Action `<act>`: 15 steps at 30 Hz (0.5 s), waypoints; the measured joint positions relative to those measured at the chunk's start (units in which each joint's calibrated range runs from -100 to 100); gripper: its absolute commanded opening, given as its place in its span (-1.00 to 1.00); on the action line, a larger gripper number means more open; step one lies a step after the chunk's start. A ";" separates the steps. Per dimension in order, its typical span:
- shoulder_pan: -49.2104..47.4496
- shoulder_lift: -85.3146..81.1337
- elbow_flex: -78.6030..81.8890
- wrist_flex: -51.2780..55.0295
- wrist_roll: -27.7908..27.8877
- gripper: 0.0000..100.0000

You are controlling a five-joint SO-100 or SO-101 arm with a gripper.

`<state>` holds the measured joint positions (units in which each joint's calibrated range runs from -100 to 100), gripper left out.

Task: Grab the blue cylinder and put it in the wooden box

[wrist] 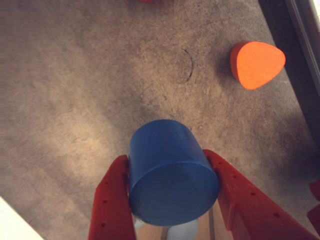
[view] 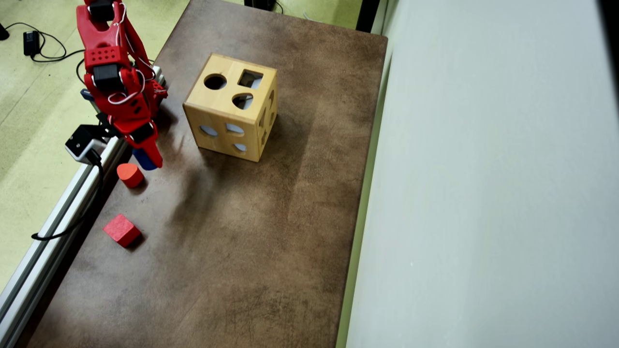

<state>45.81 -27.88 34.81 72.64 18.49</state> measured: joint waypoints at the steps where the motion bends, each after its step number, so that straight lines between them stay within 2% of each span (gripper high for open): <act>1: -0.29 -1.19 0.00 1.05 0.00 -0.91; 7: -5.68 -10.34 0.09 8.07 -0.15 -0.91; 15: -11.86 -21.02 -0.18 10.49 -3.17 -0.91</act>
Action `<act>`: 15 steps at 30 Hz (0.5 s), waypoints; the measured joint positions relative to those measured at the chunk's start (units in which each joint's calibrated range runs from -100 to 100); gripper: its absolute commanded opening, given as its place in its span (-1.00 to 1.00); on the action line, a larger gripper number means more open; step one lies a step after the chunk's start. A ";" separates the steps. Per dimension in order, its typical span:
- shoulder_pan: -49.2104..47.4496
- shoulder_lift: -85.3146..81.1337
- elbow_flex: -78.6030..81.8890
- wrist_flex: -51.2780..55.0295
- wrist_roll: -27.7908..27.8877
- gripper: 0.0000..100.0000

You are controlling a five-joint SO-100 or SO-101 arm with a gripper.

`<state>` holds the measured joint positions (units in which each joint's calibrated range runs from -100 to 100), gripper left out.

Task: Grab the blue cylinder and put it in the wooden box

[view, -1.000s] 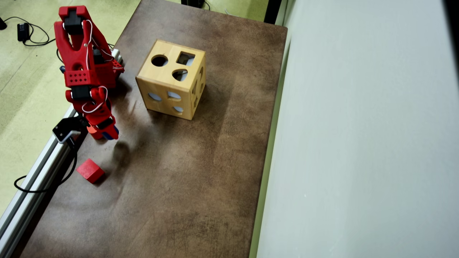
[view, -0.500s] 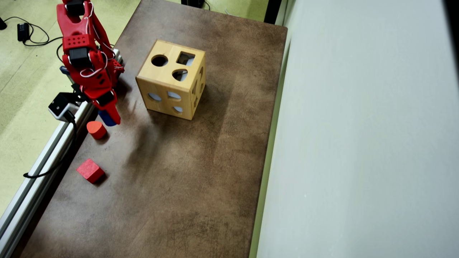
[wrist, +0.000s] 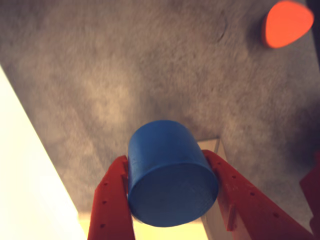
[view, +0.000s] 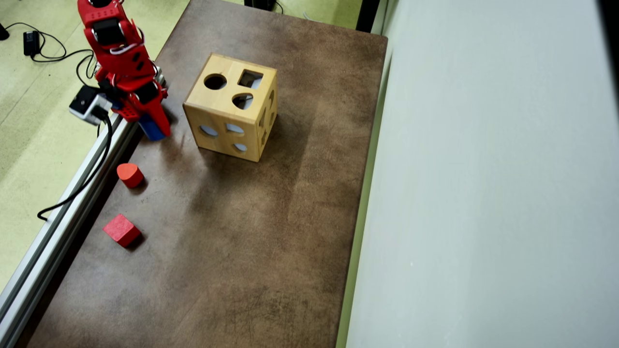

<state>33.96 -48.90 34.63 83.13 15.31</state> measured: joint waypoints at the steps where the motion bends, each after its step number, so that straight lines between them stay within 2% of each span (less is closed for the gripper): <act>1: -1.37 -0.25 -0.72 0.48 -0.39 -0.91; 15: -21.27 -0.76 -12.55 10.33 -5.86 -0.91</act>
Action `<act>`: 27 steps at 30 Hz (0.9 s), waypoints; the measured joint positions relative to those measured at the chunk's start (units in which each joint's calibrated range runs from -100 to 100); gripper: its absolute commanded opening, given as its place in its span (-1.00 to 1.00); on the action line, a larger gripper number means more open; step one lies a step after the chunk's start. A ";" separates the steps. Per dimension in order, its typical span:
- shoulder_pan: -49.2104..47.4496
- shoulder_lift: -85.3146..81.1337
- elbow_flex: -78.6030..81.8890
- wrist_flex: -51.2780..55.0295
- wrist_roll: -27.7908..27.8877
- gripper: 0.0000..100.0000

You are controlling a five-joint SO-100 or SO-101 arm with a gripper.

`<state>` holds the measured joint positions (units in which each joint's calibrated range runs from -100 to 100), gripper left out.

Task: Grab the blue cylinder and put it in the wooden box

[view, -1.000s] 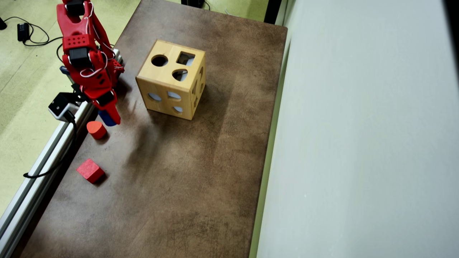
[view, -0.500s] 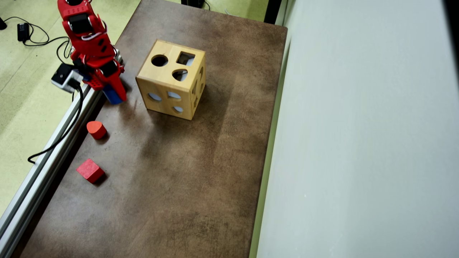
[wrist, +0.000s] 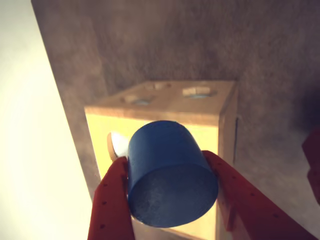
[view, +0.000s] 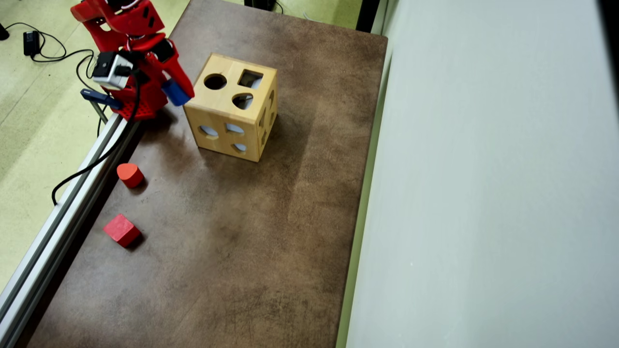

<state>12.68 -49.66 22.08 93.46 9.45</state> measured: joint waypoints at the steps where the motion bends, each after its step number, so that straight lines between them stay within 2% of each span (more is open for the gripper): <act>1: -0.86 -0.17 0.00 0.24 -0.20 -0.91; 14: -3.45 1.78 -0.54 0.56 -2.59 -0.91; 22: -3.95 13.22 -13.00 1.61 -2.59 -0.91; 27: -9.20 16.95 -16.25 4.12 -3.61 -0.91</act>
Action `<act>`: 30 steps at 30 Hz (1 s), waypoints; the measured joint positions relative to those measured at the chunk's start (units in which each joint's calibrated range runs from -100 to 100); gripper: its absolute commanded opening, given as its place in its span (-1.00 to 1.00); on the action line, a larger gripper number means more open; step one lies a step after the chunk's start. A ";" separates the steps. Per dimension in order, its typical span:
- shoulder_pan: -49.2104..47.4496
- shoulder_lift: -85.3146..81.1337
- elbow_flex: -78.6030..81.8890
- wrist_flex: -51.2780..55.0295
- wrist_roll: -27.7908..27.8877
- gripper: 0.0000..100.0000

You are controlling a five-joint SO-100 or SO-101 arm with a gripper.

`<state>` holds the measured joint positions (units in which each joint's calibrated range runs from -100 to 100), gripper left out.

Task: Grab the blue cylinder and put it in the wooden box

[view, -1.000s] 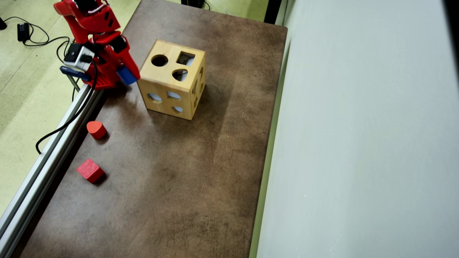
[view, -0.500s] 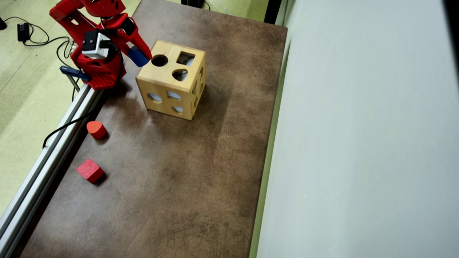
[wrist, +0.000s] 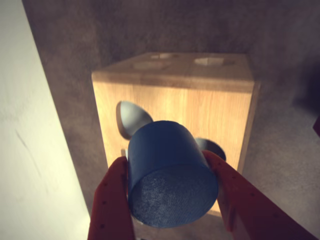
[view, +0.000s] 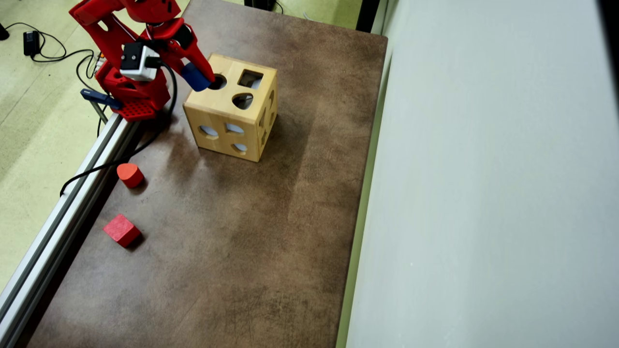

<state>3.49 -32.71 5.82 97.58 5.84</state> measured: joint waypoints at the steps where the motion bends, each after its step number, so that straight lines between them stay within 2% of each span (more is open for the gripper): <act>1: -0.79 0.17 0.00 0.08 -0.44 -0.91; 6: -4.38 0.34 -0.09 0.40 -2.05 -0.91; 22: -5.82 5.42 -0.09 0.40 -2.15 -0.91; 30: -10.35 5.42 1.72 0.40 -2.15 -0.92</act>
<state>-6.86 -27.29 7.54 97.98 3.69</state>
